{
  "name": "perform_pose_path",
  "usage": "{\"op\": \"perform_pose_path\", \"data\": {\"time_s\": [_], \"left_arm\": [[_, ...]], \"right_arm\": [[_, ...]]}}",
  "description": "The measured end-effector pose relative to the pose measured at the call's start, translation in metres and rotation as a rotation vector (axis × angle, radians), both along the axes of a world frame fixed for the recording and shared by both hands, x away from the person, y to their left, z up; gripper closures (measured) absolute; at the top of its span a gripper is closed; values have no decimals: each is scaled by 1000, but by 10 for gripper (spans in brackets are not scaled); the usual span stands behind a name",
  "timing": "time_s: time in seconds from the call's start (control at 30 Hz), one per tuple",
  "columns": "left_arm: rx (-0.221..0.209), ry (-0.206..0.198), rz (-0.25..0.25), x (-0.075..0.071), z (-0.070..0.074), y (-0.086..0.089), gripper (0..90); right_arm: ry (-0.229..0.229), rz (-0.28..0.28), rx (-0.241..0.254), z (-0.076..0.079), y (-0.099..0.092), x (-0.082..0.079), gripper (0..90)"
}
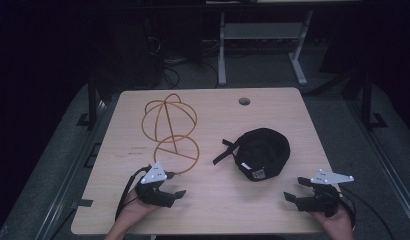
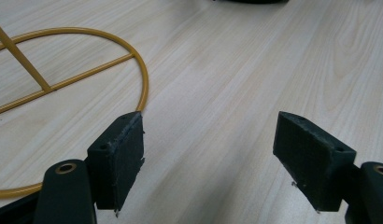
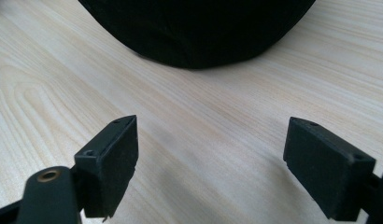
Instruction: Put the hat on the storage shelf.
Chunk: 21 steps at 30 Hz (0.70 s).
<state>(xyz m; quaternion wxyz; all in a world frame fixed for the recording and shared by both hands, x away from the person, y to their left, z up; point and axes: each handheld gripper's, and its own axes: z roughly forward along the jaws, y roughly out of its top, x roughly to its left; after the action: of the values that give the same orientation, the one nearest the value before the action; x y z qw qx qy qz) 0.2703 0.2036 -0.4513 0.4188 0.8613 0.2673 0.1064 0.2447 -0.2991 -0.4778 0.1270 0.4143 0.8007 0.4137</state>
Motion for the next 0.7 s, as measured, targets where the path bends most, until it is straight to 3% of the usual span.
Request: {"op": "perform_pose_path", "data": {"time_s": [0.4, 0.53, 0.7], "left_arm": [[-2, -6, -13, -3, 3, -4, 245], [-26, 14, -23, -4, 4, -7, 245], [-22, 25, -41, -3, 4, -13, 244]], "right_arm": [[-7, 8, 2, 1, 1, -2, 176], [-10, 8, 3, 2, 2, -1, 176], [-8, 14, -3, 1, 2, -1, 176]]}}
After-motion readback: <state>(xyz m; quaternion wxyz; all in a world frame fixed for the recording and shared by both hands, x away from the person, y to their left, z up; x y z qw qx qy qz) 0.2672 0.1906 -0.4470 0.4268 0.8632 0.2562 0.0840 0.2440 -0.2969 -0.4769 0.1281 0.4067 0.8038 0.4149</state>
